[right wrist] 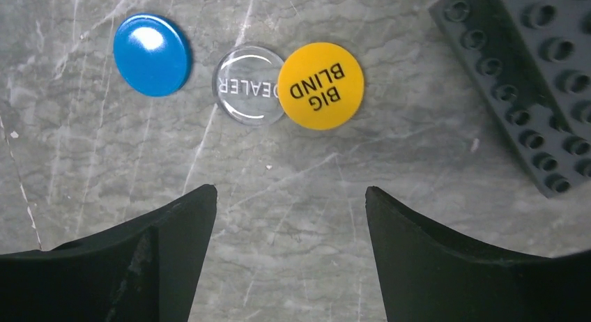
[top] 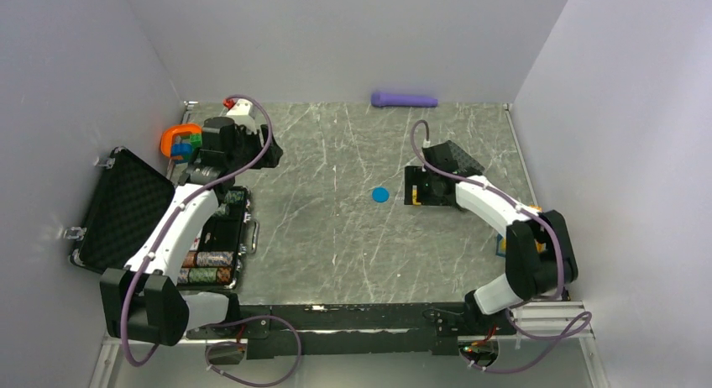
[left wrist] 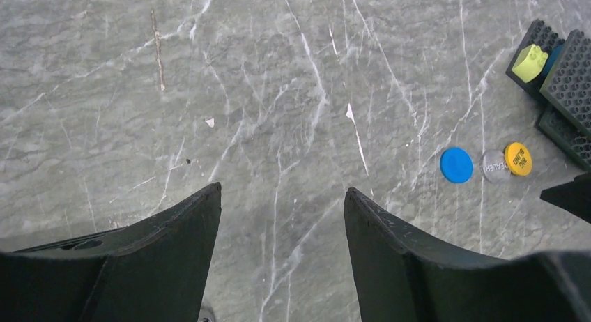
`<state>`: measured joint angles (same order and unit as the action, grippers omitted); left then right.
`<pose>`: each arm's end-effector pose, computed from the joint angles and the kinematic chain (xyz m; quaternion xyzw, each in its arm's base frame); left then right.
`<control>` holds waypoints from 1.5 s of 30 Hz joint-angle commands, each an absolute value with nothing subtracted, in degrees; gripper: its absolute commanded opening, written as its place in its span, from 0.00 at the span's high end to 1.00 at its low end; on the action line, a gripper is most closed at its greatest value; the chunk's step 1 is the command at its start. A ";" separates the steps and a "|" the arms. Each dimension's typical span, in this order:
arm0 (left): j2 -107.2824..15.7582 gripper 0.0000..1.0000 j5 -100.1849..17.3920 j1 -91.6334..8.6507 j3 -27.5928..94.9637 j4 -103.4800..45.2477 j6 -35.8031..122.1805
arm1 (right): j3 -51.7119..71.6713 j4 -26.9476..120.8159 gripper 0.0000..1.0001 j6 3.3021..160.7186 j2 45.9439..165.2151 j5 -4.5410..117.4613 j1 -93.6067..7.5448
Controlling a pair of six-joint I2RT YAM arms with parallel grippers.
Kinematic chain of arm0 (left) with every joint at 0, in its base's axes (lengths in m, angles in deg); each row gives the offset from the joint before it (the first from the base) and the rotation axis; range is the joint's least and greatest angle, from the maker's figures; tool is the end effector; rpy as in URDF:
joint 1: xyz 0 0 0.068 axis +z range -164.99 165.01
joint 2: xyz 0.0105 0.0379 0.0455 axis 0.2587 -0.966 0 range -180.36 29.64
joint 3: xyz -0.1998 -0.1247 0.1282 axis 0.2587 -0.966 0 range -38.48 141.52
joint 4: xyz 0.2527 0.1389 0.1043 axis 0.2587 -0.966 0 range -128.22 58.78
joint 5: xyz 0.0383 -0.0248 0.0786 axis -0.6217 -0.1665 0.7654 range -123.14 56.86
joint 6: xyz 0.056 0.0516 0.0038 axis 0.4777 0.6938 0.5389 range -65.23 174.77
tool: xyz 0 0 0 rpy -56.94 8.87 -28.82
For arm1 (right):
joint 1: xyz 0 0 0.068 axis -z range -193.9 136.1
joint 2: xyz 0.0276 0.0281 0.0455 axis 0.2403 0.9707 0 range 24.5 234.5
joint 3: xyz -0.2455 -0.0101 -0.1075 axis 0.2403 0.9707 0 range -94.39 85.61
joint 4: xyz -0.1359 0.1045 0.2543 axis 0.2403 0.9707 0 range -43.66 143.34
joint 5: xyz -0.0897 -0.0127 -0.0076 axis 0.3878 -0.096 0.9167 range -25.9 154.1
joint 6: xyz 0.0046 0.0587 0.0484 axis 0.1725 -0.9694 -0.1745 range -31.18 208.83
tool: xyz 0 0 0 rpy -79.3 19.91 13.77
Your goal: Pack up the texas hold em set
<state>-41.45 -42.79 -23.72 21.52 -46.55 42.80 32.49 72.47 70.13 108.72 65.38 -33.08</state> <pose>0.3523 -0.0649 0.3000 0.0204 0.8479 -0.1647 0.5035 0.3316 0.1138 0.1551 -0.0009 0.9593 0.0814 0.2703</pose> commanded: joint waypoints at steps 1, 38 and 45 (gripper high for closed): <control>-38.56 0.31 -44.87 -23.87 20.33 -42.85 44.15 | 27.84 69.68 0.20 68.98 113.69 62.52 -32.86; -37.95 0.30 -46.58 -23.95 19.97 -42.74 43.39 | 24.56 66.74 0.37 69.21 126.64 63.93 -29.44; -37.83 0.30 -46.58 -23.91 20.05 -42.76 43.43 | 24.49 67.60 0.38 69.83 126.90 66.49 -29.56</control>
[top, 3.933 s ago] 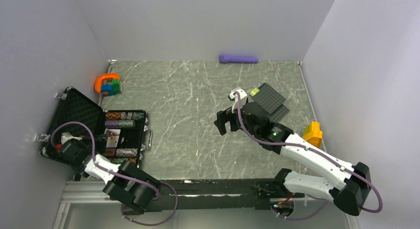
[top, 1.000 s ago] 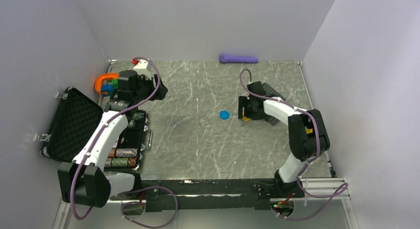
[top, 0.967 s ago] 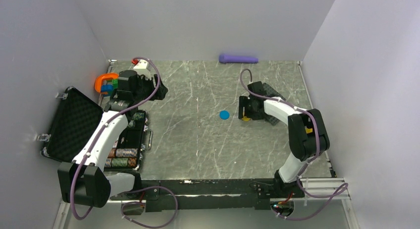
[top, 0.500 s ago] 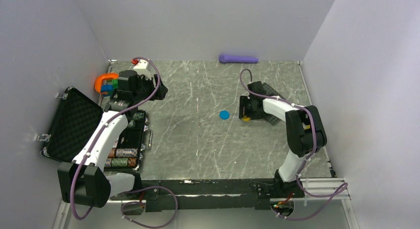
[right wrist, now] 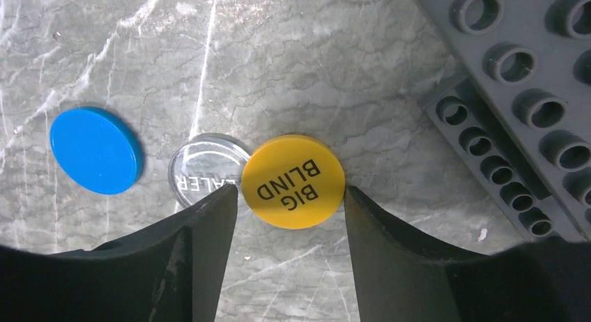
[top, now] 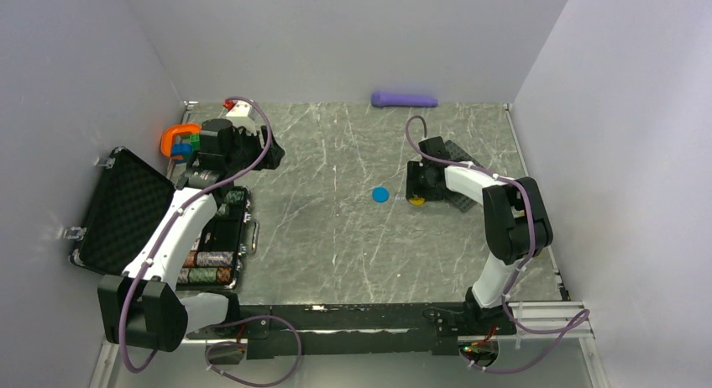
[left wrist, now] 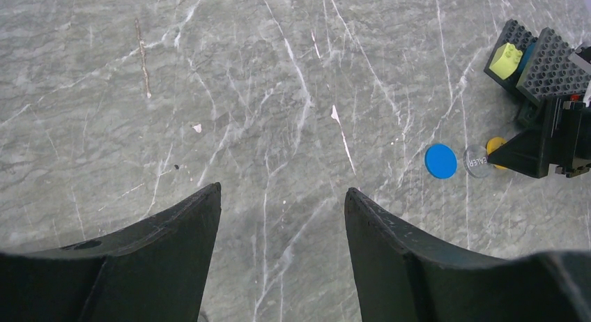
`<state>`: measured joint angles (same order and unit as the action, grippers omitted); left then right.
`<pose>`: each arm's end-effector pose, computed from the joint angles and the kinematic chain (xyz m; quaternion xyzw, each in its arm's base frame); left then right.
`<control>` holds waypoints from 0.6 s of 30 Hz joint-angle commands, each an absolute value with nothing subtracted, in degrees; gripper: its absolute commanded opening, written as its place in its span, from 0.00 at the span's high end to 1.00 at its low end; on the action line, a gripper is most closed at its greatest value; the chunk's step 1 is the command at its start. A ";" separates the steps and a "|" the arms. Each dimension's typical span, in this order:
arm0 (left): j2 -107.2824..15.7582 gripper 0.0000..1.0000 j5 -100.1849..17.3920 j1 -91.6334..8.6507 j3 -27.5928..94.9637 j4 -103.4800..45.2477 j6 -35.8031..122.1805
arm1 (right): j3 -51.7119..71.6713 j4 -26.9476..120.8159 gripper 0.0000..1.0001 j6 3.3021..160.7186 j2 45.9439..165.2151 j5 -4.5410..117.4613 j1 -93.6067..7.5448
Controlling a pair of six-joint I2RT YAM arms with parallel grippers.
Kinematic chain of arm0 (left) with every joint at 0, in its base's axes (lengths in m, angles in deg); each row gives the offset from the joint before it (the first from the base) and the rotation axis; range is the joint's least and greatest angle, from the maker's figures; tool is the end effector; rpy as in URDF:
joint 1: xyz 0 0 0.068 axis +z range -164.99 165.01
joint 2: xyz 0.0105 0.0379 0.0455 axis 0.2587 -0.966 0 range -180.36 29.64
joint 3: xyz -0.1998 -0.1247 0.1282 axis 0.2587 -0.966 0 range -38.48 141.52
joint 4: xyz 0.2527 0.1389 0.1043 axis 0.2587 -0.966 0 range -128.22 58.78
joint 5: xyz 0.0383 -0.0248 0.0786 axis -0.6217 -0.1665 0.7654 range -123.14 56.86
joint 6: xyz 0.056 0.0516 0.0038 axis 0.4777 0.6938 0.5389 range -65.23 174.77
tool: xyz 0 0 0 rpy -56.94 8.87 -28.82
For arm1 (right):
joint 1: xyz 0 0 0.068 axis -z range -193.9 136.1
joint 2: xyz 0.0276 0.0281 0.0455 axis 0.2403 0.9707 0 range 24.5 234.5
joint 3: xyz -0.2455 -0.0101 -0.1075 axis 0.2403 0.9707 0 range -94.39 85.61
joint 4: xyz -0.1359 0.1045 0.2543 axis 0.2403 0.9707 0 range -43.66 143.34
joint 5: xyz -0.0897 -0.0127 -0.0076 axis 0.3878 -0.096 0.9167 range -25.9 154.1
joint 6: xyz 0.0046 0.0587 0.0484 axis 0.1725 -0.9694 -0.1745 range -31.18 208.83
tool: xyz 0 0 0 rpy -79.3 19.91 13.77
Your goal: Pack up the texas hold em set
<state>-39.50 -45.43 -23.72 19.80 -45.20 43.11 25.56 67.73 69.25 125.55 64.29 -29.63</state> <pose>0.3448 -0.0667 0.3019 0.0362 0.8390 -0.1836 0.5109 0.3796 0.1067 0.0984 0.0330 0.9706 0.0708 0.2279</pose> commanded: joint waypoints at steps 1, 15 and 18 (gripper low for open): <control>-37.90 0.30 -46.66 -23.95 19.99 -42.74 43.36 | 24.57 67.61 0.38 69.91 127.04 66.66 -29.54; -37.70 0.30 -46.86 -23.95 19.91 -42.64 43.08 | 24.79 68.40 0.41 70.41 128.04 69.18 -30.80; -37.68 0.30 -46.85 -23.95 19.88 -42.65 43.08 | 24.76 68.40 0.44 70.37 128.42 68.96 -30.93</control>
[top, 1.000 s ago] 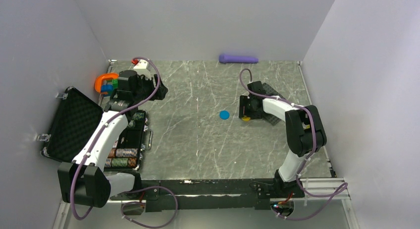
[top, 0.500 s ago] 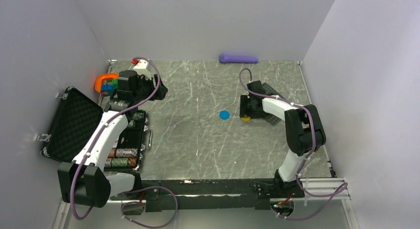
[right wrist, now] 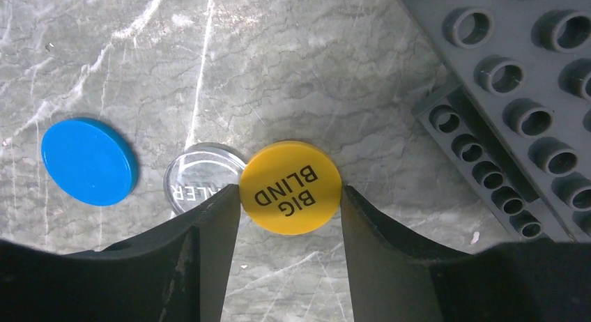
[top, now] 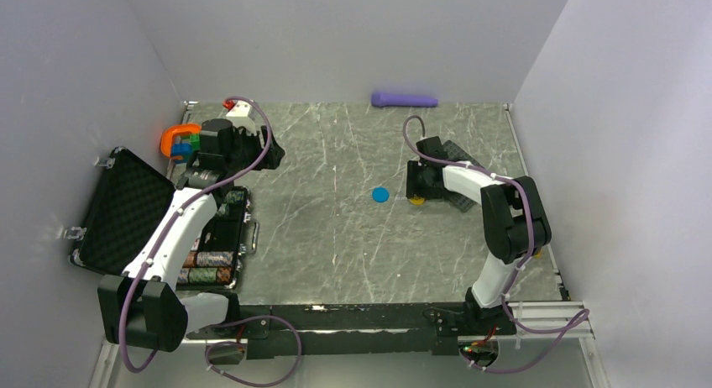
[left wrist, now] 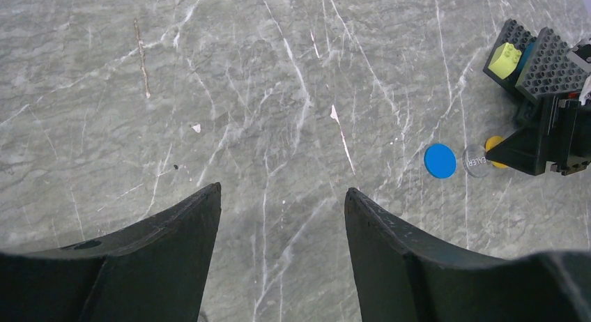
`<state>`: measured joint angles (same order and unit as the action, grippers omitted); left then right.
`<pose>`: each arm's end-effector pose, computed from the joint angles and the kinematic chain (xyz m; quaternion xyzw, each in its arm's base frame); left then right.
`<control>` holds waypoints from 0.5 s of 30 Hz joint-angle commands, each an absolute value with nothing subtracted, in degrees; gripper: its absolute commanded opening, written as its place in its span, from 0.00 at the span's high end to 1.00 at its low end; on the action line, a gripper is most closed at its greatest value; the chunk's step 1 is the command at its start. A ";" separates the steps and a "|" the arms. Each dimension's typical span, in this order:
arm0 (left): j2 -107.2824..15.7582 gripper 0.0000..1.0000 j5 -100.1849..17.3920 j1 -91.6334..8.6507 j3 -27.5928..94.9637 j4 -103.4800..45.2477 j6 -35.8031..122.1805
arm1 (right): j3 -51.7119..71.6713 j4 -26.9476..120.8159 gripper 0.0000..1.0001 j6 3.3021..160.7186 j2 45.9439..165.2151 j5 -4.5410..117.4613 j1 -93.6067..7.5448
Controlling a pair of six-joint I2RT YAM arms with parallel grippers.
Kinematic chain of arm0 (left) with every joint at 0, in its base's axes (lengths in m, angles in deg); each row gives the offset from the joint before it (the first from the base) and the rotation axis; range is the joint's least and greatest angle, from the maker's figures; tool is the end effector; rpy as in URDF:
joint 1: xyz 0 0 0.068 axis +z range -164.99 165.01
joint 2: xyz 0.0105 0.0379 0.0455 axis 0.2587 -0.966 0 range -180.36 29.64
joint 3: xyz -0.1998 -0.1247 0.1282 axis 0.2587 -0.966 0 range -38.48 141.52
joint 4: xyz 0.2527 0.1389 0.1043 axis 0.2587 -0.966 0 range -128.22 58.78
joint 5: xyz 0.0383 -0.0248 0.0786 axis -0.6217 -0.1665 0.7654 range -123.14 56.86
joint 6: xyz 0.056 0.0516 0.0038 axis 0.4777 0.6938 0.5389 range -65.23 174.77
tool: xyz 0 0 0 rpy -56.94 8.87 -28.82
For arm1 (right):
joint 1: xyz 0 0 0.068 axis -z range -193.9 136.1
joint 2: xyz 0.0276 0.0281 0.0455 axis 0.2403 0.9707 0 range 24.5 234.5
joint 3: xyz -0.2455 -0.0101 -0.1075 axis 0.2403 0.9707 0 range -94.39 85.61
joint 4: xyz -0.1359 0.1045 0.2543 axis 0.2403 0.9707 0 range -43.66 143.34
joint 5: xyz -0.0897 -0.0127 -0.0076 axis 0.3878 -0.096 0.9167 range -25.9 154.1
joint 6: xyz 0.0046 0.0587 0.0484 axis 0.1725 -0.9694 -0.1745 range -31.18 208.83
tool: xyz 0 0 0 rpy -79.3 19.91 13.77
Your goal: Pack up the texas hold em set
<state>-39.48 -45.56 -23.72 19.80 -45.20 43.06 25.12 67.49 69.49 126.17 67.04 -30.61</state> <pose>0.3447 -0.0669 0.3020 0.0365 0.8388 -0.1848 0.5108 0.3809 0.1109 0.0971 0.0284 0.9703 0.0502 0.2350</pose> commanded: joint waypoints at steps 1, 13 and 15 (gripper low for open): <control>-37.68 0.30 -46.85 -23.95 19.92 -42.65 43.08 | 24.71 68.43 0.46 70.37 128.51 68.86 -31.05; -39.57 0.30 -50.65 -25.50 20.34 -42.53 43.55 | 24.95 69.88 0.64 73.79 121.04 68.41 -32.42; -41.09 0.30 -52.04 -26.53 21.08 -43.23 43.43 | 25.96 69.45 0.66 74.80 118.80 67.35 -32.88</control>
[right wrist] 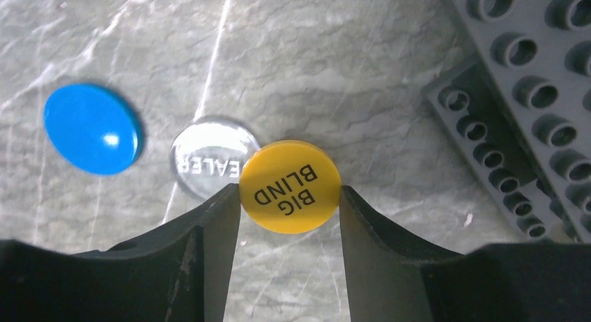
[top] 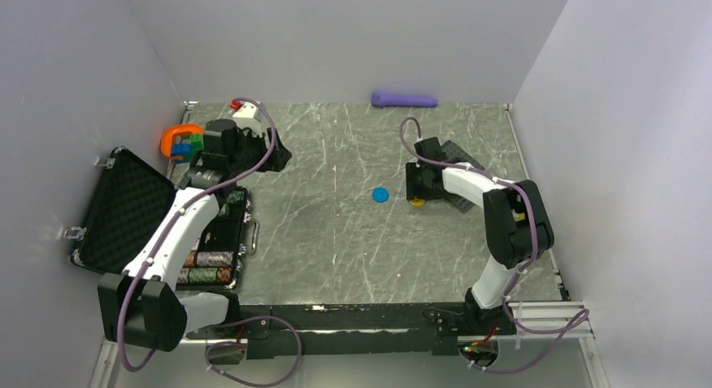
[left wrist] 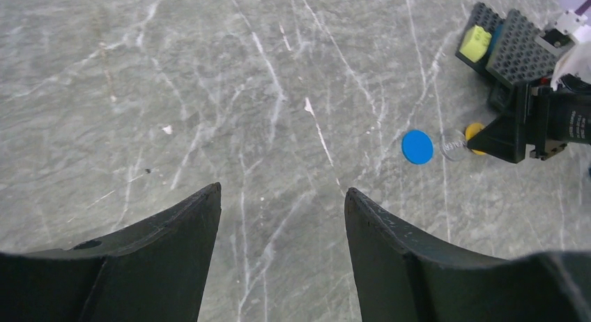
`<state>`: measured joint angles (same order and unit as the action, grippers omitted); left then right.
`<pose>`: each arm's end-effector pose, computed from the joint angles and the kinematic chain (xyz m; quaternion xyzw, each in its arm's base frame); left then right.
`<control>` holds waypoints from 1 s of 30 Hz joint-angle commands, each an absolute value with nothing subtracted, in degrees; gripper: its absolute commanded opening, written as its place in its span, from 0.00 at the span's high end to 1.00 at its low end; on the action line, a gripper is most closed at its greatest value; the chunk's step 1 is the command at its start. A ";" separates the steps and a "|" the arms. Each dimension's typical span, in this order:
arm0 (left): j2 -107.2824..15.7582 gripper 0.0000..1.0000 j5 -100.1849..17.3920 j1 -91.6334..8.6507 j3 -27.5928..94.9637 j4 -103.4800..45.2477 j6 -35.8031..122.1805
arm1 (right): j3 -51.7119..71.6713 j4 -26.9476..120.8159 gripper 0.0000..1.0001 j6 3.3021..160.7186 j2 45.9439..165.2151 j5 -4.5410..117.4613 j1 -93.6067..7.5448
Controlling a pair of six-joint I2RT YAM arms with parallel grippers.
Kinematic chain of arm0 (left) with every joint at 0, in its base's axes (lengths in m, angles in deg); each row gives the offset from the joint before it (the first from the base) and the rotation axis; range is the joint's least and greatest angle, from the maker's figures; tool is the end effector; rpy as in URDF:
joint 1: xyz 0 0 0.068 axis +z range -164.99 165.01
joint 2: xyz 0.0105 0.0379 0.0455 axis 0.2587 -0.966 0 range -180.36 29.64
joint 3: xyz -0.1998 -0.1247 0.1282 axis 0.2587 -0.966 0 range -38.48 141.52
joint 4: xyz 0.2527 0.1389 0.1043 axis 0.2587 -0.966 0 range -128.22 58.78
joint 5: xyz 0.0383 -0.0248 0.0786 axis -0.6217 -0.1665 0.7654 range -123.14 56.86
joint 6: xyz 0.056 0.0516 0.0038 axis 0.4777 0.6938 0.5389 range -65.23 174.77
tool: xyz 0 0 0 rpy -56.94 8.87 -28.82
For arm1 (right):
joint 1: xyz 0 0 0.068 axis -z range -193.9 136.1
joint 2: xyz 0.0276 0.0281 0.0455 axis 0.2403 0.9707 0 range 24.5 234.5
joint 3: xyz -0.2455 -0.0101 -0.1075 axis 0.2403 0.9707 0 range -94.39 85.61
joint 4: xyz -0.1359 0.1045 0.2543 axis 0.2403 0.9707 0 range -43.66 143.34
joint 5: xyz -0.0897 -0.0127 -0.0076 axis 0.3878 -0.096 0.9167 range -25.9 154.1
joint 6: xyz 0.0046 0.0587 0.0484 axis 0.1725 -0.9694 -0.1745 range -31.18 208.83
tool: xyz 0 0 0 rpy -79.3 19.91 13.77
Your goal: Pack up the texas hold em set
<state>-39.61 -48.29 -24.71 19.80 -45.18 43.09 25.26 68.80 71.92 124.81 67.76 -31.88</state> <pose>0.3427 -0.0757 0.3016 0.0566 0.8368 -0.2082 0.5032 0.3756 0.1176 0.1038 -0.0014 0.9707 0.0418 0.2366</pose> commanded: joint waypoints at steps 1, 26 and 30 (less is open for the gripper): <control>-42.09 0.30 -53.01 -27.25 21.47 -43.69 43.20 | 26.48 69.30 0.66 75.38 117.60 66.73 -33.21; -68.87 0.35 -88.16 -40.95 20.54 -25.19 18.96 | 35.92 57.94 0.68 88.19 97.01 60.68 -54.89; -69.78 0.35 -90.34 -41.48 19.94 -21.90 16.41 | 34.64 58.54 0.68 88.30 96.66 61.01 -56.38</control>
